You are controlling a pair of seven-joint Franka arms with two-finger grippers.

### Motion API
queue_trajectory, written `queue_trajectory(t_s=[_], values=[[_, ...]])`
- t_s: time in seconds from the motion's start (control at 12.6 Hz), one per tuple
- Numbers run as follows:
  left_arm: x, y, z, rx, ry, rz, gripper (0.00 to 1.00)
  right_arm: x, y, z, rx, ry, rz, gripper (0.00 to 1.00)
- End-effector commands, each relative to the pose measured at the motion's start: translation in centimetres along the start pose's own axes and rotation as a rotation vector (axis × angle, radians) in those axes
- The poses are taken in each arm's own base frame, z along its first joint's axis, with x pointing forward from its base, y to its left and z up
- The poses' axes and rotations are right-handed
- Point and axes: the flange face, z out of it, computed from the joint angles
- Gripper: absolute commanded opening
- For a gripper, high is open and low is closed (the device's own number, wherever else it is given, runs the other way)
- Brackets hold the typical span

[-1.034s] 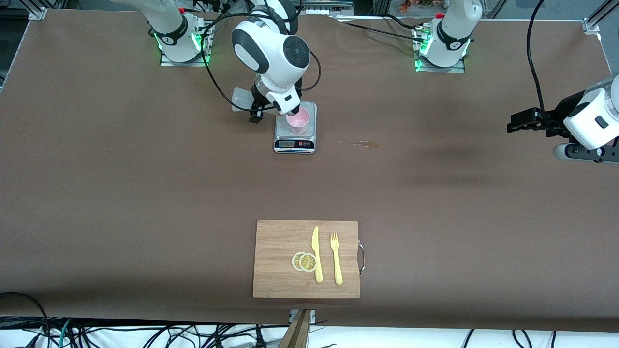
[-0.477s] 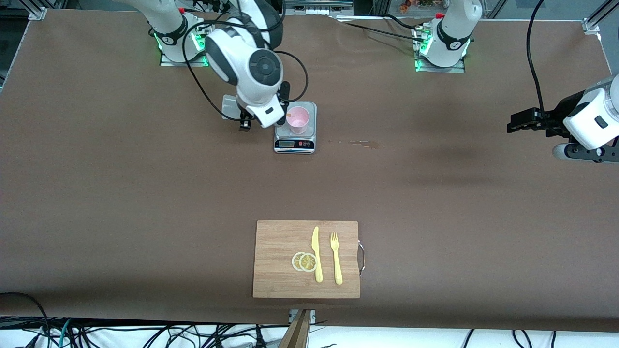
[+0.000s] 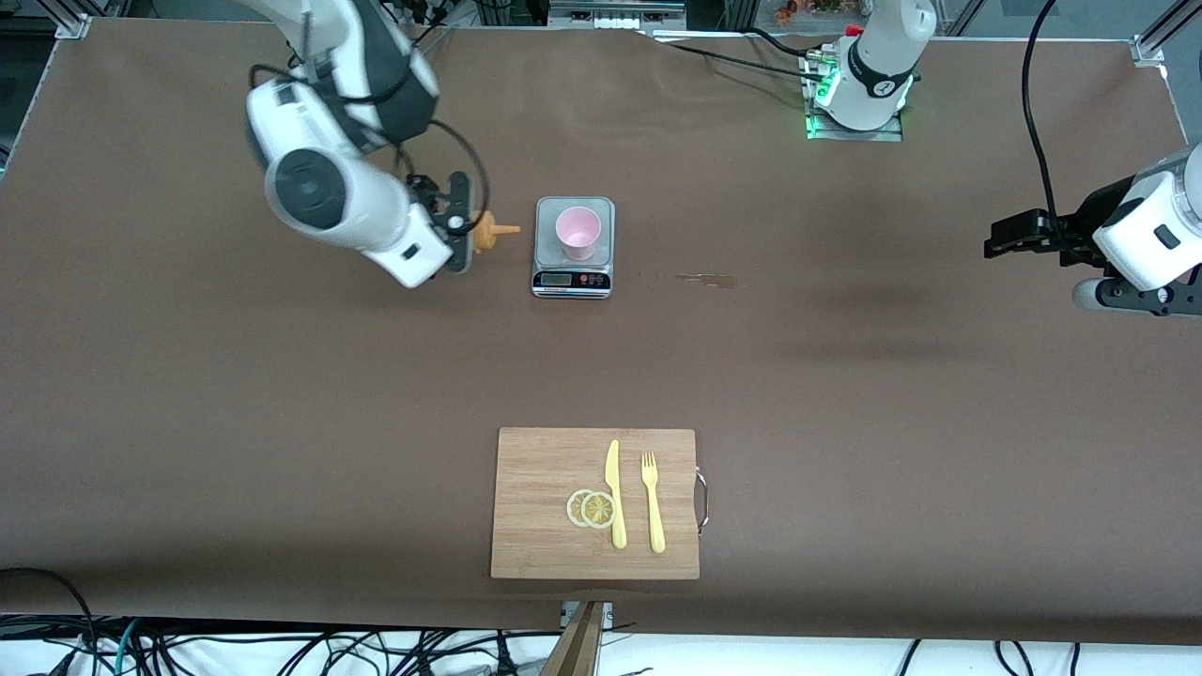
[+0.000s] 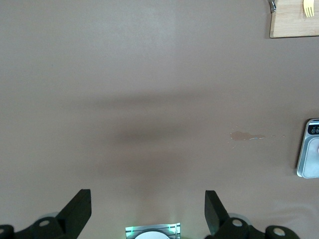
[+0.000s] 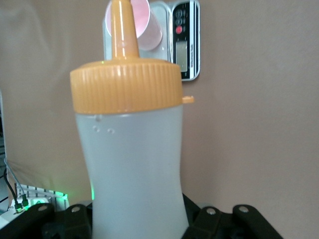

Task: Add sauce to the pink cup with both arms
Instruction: 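Carry the bottle back and set it upright on the table with the right gripper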

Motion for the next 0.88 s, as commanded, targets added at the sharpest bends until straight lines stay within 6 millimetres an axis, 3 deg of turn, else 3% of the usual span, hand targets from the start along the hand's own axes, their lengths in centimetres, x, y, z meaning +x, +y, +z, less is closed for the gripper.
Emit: queue_trajectory(t_s=[0.0, 0.16, 0.4, 0.64, 0.8], values=[[0.2, 0.2, -0.6, 0.01, -0.004, 0.023, 1.0, -6.0, 2.4, -1.5, 0.069, 0.185, -0.074, 0.41], [0.2, 0.1, -0.6, 0.01, -0.004, 0.021, 1.0, -11.3, 4.2, -1.2, 0.091, 0.285, -0.163, 0.41], [0.2, 0.1, -0.6, 0.01, -0.004, 0.02, 1.0, -19.7, 6.5, 1.4, 0.147, 0.486, -0.308, 0.41], [0.2, 0.2, -0.6, 0.01, -0.004, 0.023, 1.0, -27.1, 7.9, 6.3, 0.168, 0.68, -0.462, 0.41], [0.2, 0.2, -0.6, 0.01, -0.004, 0.021, 1.0, -30.8, 8.4, 10.5, 0.174, 0.807, -0.548, 0.41]])
